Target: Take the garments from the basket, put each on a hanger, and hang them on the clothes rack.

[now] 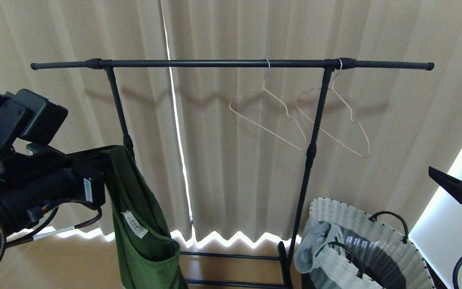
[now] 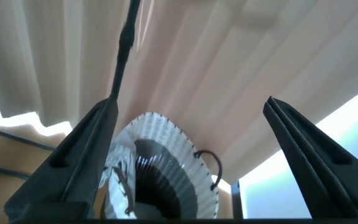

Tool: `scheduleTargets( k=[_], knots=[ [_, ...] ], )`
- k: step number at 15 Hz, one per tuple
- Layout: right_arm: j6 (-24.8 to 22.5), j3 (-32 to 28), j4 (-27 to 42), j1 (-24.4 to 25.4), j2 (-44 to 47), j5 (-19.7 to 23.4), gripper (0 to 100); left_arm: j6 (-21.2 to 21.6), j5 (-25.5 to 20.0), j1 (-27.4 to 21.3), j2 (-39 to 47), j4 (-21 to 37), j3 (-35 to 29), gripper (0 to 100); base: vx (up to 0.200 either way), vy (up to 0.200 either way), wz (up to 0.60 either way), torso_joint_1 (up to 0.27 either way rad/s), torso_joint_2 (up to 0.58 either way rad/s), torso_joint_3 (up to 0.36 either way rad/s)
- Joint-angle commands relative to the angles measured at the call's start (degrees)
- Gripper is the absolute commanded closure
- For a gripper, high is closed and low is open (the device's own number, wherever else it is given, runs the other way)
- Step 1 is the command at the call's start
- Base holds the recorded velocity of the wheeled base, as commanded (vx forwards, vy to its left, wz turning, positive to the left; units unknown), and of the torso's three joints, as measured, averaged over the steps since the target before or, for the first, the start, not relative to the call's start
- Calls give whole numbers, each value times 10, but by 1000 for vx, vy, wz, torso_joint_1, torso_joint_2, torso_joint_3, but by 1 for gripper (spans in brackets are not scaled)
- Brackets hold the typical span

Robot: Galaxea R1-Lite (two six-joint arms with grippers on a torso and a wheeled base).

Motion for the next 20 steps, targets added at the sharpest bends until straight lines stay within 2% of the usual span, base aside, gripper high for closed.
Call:
scheduleTargets(
  k=[1,3,5,7,15,17,20],
  knots=[
    [0,0,-1,0,2,3,0,2,0,0,0,-13,9,100,0,0,0,207,-471,-271],
    [1,-5,-2,0,5,13,0,-1,1,0,0,-14,10,100,0,0,0,156,-359,-198],
    [2,-17,-2,0,4,61,0,-4,2,0,0,-15,9,100,0,0,0,58,-117,-66],
    [3,-29,2,0,5,97,0,-5,2,8,0,-15,10,100,200,0,0,14,-39,-19],
    [2,-35,20,1,28,96,0,-4,0,22,-17,-15,34,100,200,0,0,5,-4,-1],
    [2,-53,56,3,30,97,0,-4,0,22,-20,-15,36,100,200,0,0,7,2,0],
    [3,-100,132,15,32,97,0,-4,-1,19,-20,-15,39,100,0,0,0,0,0,0]
  ],
)
